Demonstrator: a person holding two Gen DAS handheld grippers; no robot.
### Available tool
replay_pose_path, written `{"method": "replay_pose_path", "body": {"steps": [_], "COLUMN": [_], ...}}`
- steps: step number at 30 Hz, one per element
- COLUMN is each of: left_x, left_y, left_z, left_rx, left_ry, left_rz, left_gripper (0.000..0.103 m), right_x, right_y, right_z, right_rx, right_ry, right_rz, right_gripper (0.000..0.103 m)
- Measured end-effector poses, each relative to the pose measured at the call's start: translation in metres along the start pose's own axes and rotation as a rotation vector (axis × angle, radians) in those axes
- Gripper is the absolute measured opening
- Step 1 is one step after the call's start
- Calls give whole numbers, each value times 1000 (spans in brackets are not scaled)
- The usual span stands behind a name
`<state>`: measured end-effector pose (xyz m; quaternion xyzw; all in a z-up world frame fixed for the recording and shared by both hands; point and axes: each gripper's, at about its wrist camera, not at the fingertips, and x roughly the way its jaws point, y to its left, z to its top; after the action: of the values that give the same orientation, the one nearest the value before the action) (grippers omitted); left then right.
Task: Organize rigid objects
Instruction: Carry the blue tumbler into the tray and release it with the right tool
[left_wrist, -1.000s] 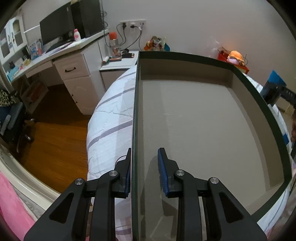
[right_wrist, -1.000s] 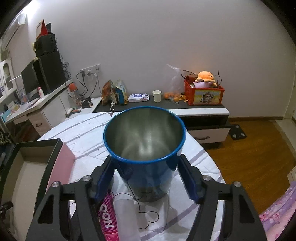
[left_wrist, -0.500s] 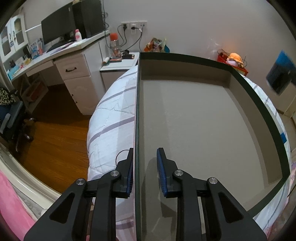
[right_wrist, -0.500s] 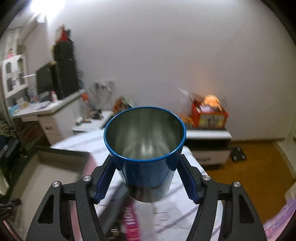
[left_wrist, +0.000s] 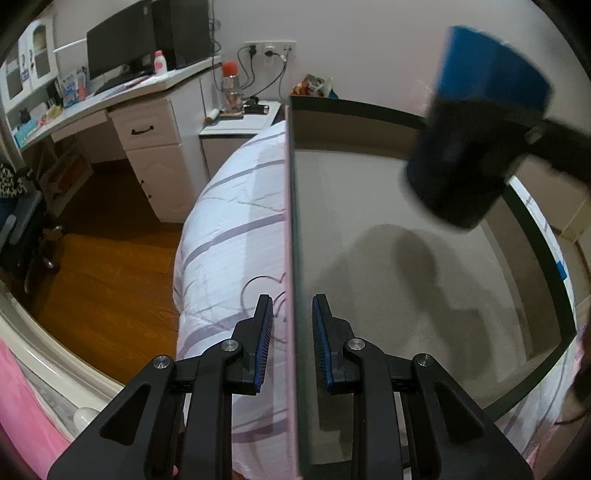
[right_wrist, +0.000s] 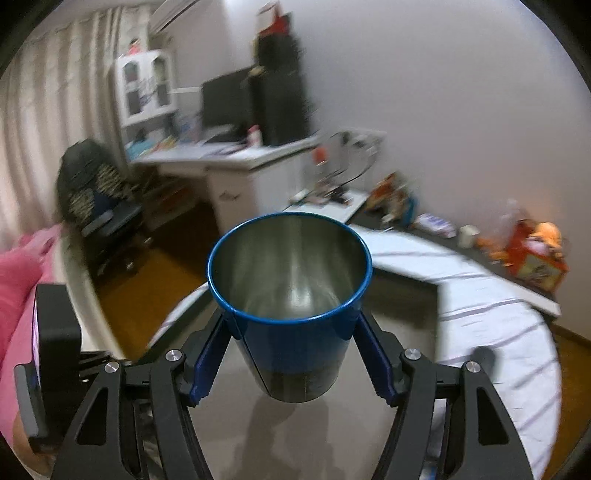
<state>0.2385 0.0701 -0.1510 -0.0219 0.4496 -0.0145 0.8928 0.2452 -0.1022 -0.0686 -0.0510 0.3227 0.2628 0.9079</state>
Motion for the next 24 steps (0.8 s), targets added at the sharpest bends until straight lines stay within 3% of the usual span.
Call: {"method": "replay_pose_path", "body": {"steps": [6,13,15,20,24], "left_x": [-2,-4,-5,-9,-14], "left_y": [11,8,7,5,4], "left_z": [-2,-6,-6,-8,-10], "left_rx": [-21,-6,-2,5,7], "left_ry": [-8,-11,-12,-17,-19], "left_rz": [-23,-37,-41,-43,-38], "left_gripper": [24,22,17,14,12], "right_x": [33,40,38,21,-4], "right_y": [30,37,37,33,28], "right_z": [-1,-4,-5,-8,-8], "right_rx": [-42,-48,-49,-2,30], "right_ry": [60,123,132,95,36], "right_rz": [30,-6,-21,32,72], "right_gripper": [69,69,69,78,79]}}
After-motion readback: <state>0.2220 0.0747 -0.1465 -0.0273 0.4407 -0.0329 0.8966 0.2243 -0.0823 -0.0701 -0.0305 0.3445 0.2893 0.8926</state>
